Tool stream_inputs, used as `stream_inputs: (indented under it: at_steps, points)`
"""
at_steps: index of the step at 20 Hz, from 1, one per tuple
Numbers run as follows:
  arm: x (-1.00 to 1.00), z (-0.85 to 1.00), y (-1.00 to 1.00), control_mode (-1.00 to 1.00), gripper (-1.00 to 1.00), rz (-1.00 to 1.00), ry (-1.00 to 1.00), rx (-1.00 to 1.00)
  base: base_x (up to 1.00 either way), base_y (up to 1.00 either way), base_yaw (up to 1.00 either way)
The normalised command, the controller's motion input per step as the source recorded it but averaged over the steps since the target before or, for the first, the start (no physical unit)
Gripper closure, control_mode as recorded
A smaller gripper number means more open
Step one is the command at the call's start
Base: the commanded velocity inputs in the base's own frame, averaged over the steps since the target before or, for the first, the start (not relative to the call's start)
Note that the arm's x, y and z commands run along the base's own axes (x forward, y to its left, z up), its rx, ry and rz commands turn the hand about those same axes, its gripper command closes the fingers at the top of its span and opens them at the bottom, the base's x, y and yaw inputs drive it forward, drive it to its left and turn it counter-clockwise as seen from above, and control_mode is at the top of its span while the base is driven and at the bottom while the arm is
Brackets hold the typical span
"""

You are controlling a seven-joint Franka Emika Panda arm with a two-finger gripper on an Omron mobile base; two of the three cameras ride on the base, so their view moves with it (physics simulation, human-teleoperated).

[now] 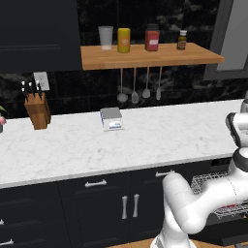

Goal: Pick up the cup and bowl from the counter, place them in the dishwasher, and close the dishwasher door.

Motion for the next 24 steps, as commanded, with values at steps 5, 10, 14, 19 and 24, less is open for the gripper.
stream_inputs:
  at_steps: [5, 10, 14, 19, 24]
  points:
    - [0.00, 0.00, 0.00, -1.00, 1.00, 0.00, 0.01, 0.00, 0.00, 0.00, 0.00]
    - [-0.76, 0.00, 0.13, -1.00, 1.00, 0.01, 0.00, -0.01, 0.00, 0.00, 0.00]
    - [-1.00, 0.00, 0.18, -1.00, 1.00, 0.23, -0.05, -0.01, 0.00, 0.00, 0.00]
    - [-1.00, 0.00, 0.27, -1.00, 1.00, 0.28, -0.04, 0.00, 0.00, 0.00, 0.00]
    - [-1.00, -0.04, 0.18, -1.00, 1.00, 0.22, 0.01, 0.09, 0.00, 0.00, 0.00]
